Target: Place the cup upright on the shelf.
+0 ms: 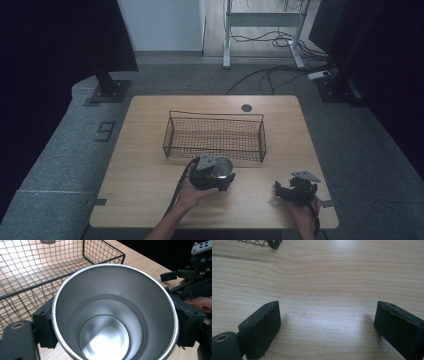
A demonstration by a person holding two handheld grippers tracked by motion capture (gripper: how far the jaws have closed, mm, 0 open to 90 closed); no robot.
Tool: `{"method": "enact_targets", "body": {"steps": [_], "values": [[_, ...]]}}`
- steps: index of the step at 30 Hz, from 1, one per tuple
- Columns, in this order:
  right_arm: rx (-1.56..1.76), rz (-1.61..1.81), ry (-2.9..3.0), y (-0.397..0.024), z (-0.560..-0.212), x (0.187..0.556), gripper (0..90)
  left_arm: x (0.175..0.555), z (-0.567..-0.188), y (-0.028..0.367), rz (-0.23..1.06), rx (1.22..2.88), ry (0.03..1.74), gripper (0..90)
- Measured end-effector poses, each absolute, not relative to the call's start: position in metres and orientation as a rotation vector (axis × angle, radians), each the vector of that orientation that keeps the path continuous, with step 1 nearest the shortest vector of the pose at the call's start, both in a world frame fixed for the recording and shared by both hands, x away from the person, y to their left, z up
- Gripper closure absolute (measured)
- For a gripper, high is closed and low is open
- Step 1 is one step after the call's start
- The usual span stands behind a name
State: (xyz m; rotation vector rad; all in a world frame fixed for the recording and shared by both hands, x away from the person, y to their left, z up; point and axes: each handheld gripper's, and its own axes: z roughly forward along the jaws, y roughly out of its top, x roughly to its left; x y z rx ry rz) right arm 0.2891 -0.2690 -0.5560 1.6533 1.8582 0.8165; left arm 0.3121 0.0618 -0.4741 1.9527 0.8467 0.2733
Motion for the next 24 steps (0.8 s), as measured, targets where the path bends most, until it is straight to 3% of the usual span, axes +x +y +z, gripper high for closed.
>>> {"method": "enact_targets", "body": {"steps": [24], "values": [[1.653,0.816,1.858,-0.269,-0.556,0.289,6.8,0.320,-0.458,0.071,0.280,1.933,0.847,14.6]]}}
